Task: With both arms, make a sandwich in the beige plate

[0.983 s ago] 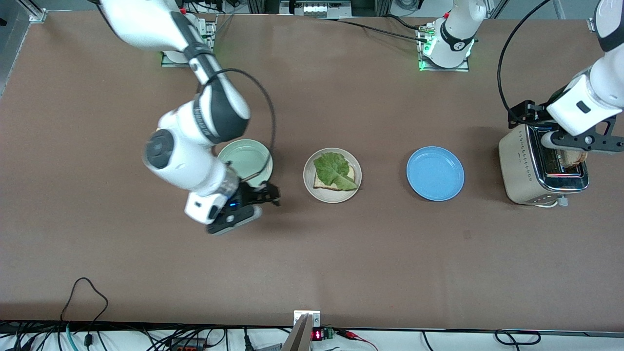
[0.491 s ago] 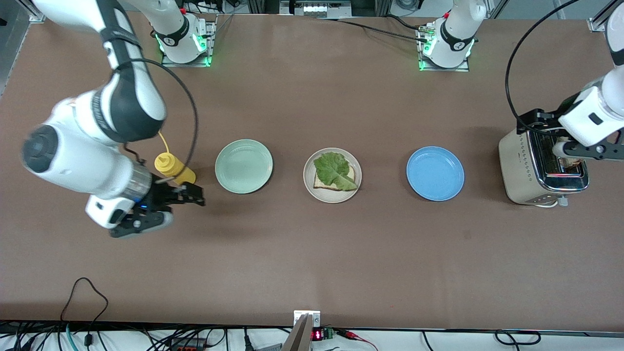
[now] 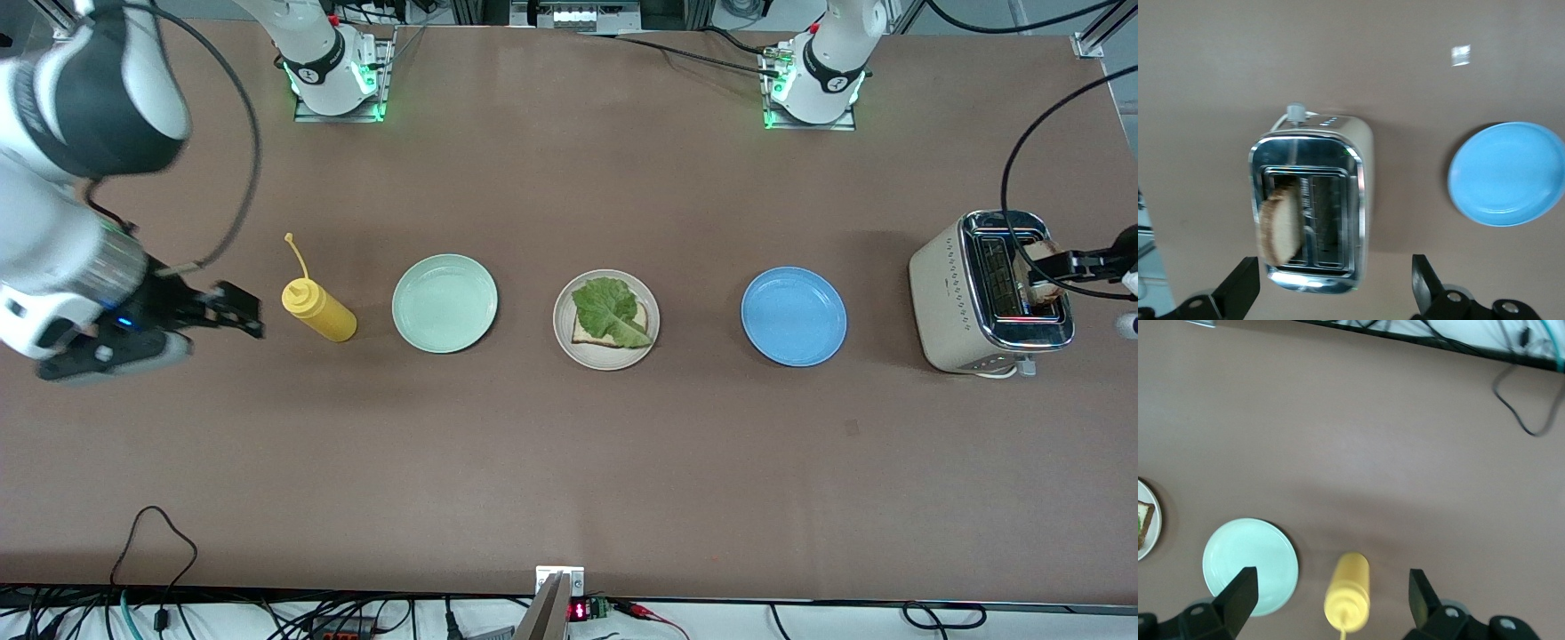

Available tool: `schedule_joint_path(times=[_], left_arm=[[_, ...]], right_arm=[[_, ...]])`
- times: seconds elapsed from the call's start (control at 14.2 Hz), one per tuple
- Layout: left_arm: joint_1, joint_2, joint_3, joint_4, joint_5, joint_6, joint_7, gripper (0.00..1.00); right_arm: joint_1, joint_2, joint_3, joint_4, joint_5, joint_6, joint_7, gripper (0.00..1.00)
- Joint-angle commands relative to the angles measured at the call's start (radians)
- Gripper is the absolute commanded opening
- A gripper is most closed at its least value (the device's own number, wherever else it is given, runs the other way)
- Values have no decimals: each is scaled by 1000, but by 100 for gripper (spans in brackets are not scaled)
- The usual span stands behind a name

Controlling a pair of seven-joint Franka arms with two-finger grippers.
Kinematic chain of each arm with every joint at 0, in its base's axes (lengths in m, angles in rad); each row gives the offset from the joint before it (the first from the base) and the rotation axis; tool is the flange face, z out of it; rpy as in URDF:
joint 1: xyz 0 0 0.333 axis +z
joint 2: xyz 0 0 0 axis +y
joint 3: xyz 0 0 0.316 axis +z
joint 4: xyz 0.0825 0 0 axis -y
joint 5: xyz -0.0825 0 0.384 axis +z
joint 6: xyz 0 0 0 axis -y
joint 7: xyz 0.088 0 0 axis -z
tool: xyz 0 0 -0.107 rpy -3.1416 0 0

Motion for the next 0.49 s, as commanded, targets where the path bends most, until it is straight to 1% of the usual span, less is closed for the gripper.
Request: schedule_joint_path(times=[0.0,0.07,0.14,0.21,0.35,0.42], left_arm=[[81,26,-8,-42,25,72,138,100],[132,18,-12,-101,21,149,206,100],[176,15,-20,-154,16,228,264,100],[201,15,-22,-195,12,286,290,100],[226,15,-23,-254,-7,336,295,100],[229,15,-23,-281,-43,347,295,100]], right_arm=[[-71,-103,33,-108,-16,-2,15,100],[-80,-134,33,-135,-16,-2,28,100],[-94,-166,43,-160,-16,-2,81,100],[-114,-203,71,-189,-21,-3,113,100],[-111,-264,76,-238,-42,-2,130,100],[-104,-293,76,-264,-43,-2,158,100]])
